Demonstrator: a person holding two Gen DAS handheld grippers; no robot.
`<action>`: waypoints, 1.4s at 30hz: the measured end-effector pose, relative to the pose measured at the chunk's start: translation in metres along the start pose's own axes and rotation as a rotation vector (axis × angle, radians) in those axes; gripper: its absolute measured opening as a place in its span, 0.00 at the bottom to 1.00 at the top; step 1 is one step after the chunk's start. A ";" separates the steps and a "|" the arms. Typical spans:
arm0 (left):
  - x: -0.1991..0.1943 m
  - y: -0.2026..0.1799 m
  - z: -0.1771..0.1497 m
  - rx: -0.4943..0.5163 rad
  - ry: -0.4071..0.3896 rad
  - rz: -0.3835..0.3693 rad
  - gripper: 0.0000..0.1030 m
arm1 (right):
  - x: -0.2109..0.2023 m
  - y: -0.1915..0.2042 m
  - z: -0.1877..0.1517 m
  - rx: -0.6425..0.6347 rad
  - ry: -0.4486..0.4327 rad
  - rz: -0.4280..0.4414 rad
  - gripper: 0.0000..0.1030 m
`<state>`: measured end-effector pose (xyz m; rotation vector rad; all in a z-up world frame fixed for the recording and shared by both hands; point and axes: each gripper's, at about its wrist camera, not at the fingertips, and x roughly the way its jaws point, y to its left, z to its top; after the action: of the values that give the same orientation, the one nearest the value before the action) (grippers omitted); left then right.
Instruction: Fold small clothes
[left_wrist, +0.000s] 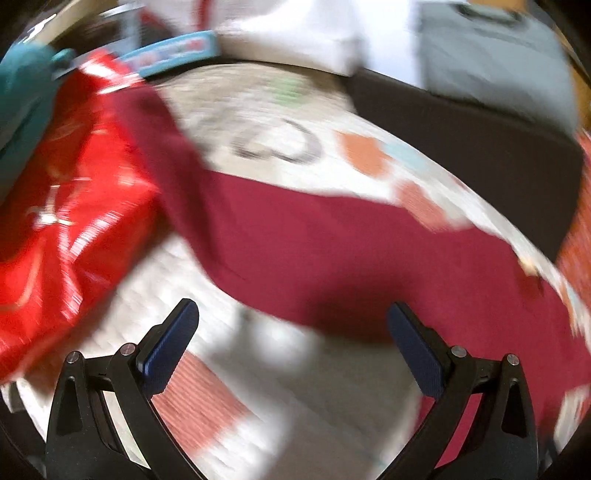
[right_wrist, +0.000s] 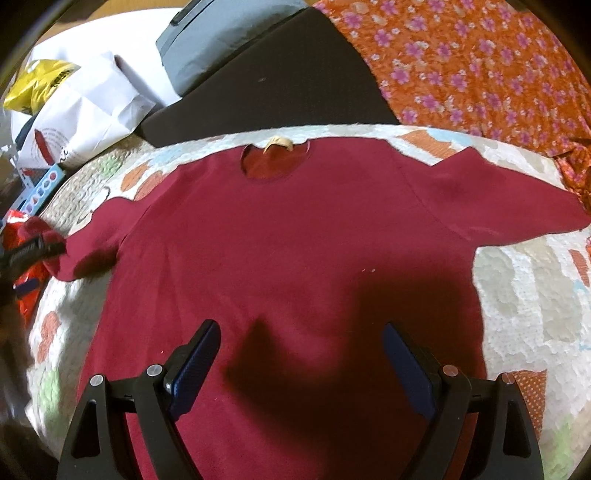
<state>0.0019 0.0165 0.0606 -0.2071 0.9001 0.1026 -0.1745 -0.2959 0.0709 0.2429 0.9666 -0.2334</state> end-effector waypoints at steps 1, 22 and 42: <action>0.006 0.011 0.010 -0.033 -0.003 0.015 0.99 | 0.001 0.000 0.000 0.001 0.006 0.006 0.86; -0.028 -0.067 0.058 0.022 -0.088 -0.394 0.11 | 0.001 -0.024 0.001 0.055 0.018 0.038 0.86; -0.052 -0.168 -0.044 0.616 0.131 -0.573 0.54 | -0.007 -0.046 0.040 0.043 -0.054 -0.011 0.86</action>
<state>-0.0342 -0.1567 0.0976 0.1109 0.9312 -0.7202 -0.1610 -0.3511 0.0934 0.2692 0.9101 -0.2701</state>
